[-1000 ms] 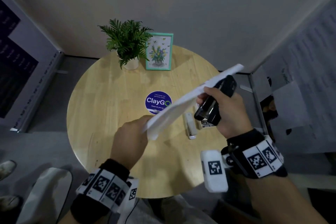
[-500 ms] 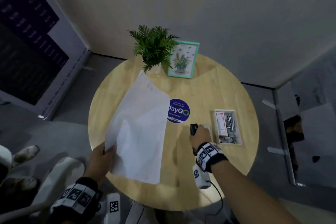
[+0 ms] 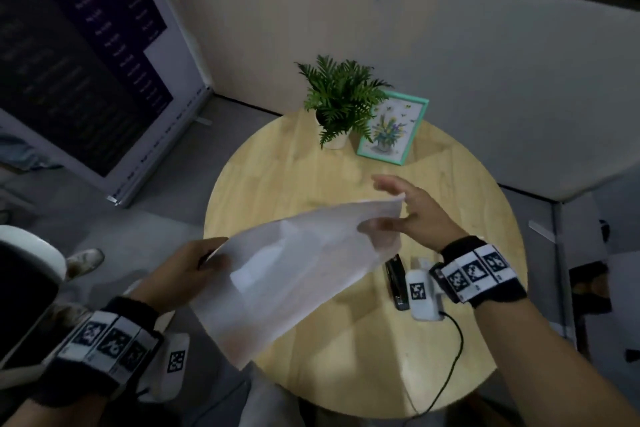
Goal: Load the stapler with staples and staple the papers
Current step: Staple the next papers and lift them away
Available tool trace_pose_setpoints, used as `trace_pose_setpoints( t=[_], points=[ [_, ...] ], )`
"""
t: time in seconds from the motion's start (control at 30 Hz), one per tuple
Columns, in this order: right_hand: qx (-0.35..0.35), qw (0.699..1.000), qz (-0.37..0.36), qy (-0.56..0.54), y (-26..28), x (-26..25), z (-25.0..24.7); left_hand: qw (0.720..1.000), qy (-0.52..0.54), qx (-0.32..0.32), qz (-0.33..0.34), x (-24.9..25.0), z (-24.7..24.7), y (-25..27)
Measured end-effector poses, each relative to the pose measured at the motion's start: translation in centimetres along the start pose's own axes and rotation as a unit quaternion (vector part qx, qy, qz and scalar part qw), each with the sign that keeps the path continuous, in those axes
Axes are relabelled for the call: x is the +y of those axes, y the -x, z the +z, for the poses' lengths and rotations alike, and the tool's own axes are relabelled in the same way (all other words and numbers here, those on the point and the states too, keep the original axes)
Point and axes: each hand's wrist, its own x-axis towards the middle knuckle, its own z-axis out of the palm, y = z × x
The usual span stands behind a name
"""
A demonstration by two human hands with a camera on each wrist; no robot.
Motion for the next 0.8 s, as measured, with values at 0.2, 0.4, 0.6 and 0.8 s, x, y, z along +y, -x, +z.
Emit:
trace_pose_setpoints(
  t=[0.2,0.4,0.6,0.8],
  points=[
    [-0.007,0.998,0.023,-0.052,-1.3,-2.7,2.0,0.987,0.085,0.137,0.018,-2.3,-6.3,0.6],
    [0.048,0.989,0.064,-0.121,-4.5,-4.6,6.6,0.941,0.283,0.153,-0.103,-6.5,-10.2,0.2],
    [0.093,0.972,0.125,-0.178,-10.0,-5.8,14.7,0.935,0.196,0.246,-0.163,-14.3,-16.1,-1.9],
    [0.061,0.935,0.260,0.235,-13.8,0.0,23.8,0.885,0.043,0.384,-0.261,-25.6,-22.5,-3.7]
  ],
)
